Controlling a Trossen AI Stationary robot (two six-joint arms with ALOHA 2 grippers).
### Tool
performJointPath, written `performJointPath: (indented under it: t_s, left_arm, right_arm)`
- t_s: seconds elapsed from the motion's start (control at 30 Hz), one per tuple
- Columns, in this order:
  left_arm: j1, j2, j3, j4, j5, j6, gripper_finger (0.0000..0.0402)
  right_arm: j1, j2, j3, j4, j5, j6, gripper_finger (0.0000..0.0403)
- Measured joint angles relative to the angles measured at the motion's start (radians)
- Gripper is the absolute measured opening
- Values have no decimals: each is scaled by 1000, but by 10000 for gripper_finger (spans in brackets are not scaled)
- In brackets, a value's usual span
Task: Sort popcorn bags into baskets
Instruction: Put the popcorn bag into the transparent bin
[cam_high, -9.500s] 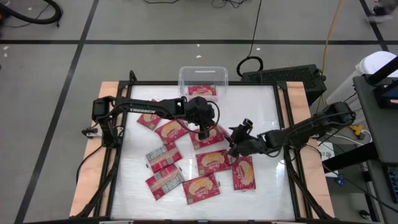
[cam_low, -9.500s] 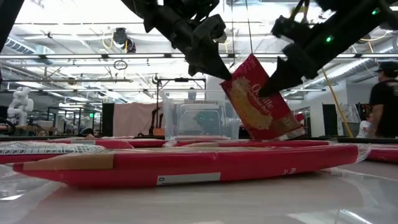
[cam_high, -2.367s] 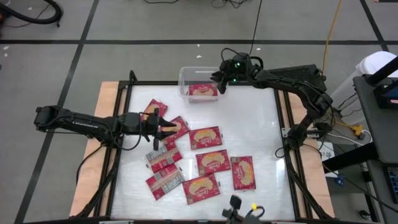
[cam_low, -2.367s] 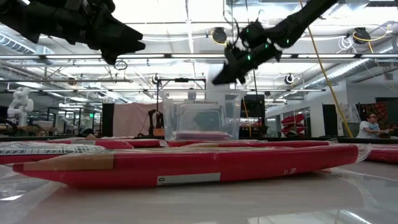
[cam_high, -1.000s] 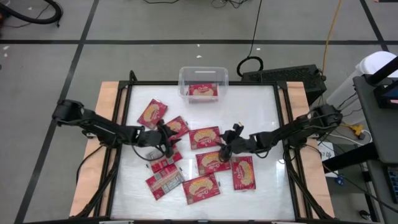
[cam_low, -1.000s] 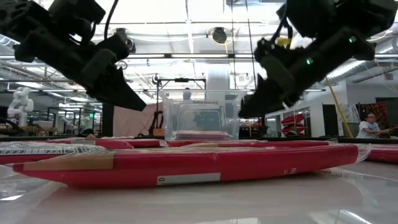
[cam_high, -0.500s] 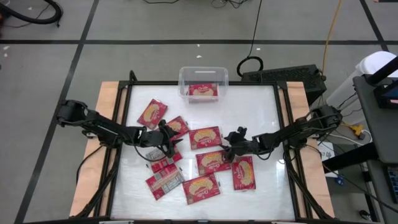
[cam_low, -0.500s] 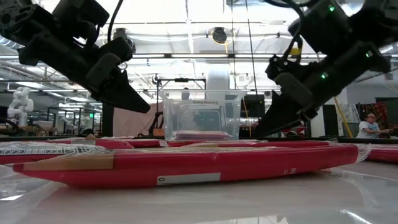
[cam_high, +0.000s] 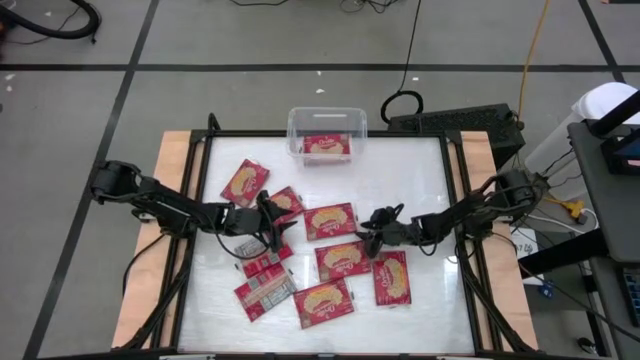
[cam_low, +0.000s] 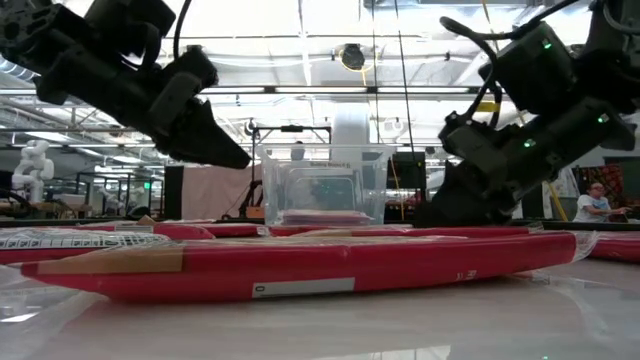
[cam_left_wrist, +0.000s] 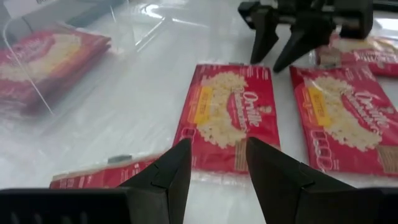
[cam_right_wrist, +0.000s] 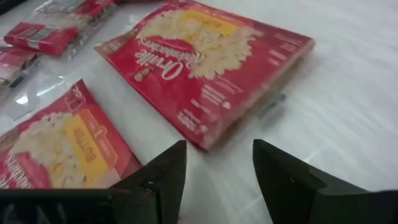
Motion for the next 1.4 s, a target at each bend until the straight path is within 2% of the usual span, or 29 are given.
performJointPath:
  t_s: [0.13, 0.23, 0.3, 0.53, 0.73, 1.0, 1.1, 1.17, 1.23, 1.4]
  left_arm:
    - [7, 0, 0, 9, 0, 14, 156]
    - [8, 0, 0, 8, 0, 19, 156]
    - [8, 0, 0, 4, 1, 20, 156]
    - [8, 0, 0, -10, 1, 41, 156]
    - [9, 0, 0, -9, -6, 46, 156]
    - [12, 0, 0, 81, -12, 114, 159]
    - [29, 0, 0, 143, 21, 128, 179]
    - [55, 0, 0, 194, 100, 123, 203]
    - [84, 0, 0, 234, 163, 117, 236]
    - [166, 0, 0, 267, 184, 114, 322]
  right_arm:
    - [-13, 75, 47, 19, 15, -17, 194]
    - [-26, 114, 58, 57, 5, -23, 182]
    - [-28, 123, 59, 78, 5, -31, 156]
    - [-41, 127, 59, 125, 9, -125, 14]
    - [-41, 100, 56, 253, 26, -329, 4]
    - [-40, -28, 57, 268, 36, -624, 1]
    - [-40, -68, 57, 263, 36, -760, 1]
    - [-42, -93, 57, 269, 35, -823, 0]
    - [-45, -111, 57, 268, 32, -878, 0]
    - [-45, -140, 57, 281, -15, -1018, 0]
